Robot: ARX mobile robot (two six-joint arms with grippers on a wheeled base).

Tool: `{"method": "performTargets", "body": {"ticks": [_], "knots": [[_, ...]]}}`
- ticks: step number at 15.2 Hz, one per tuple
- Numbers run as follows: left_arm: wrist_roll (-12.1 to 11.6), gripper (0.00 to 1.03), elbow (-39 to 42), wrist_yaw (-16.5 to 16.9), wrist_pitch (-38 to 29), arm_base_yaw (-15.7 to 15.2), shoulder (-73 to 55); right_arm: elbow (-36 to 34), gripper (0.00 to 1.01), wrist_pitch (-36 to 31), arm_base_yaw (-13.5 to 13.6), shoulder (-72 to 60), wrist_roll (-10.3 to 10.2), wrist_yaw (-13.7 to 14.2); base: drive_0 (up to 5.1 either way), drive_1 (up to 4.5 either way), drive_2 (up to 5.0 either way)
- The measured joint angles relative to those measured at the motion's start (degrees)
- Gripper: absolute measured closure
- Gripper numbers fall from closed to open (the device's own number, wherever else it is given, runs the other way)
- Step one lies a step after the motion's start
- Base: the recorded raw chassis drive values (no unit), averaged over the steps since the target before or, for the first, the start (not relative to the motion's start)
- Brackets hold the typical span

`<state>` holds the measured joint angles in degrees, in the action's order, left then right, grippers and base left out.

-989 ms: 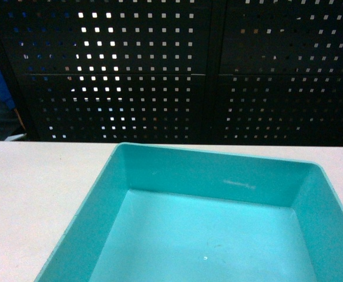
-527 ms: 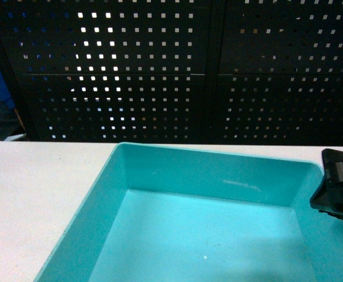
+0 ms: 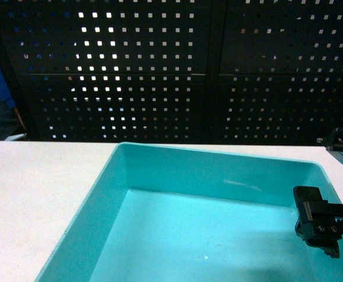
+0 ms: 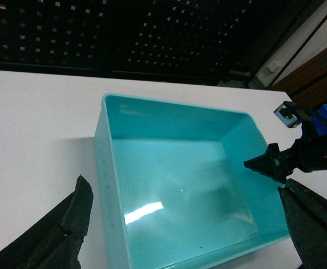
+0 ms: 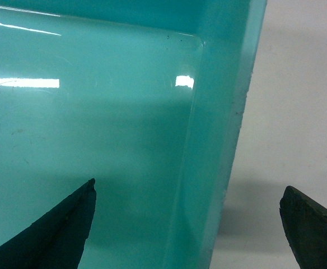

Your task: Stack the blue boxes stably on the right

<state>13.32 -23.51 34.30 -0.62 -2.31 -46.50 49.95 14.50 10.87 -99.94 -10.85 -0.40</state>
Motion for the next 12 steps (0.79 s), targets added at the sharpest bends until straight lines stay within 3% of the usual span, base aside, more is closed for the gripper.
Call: {"method": "performTargets", "body": {"ticks": [1,9,12], "knots": [[0.0,0.05,0.0,0.0,0.0,0.0,0.0,0.1,0.03,0.0,0.0,-0.6,-0.2,0.1,0.0,0.0,0.0],[0.0,0.05,0.0,0.0,0.0,0.0,0.0,0.8,0.96,-1.0,0.8,-4.8,-2.1,1.1,0.0,0.0,0.0],[0.0,0.05,0.0,0.0,0.0,0.0,0.0,0.8,0.99,-1.5,1.5,-4.8,-2.8,1.4,0.0,0.0,0.0]]}}
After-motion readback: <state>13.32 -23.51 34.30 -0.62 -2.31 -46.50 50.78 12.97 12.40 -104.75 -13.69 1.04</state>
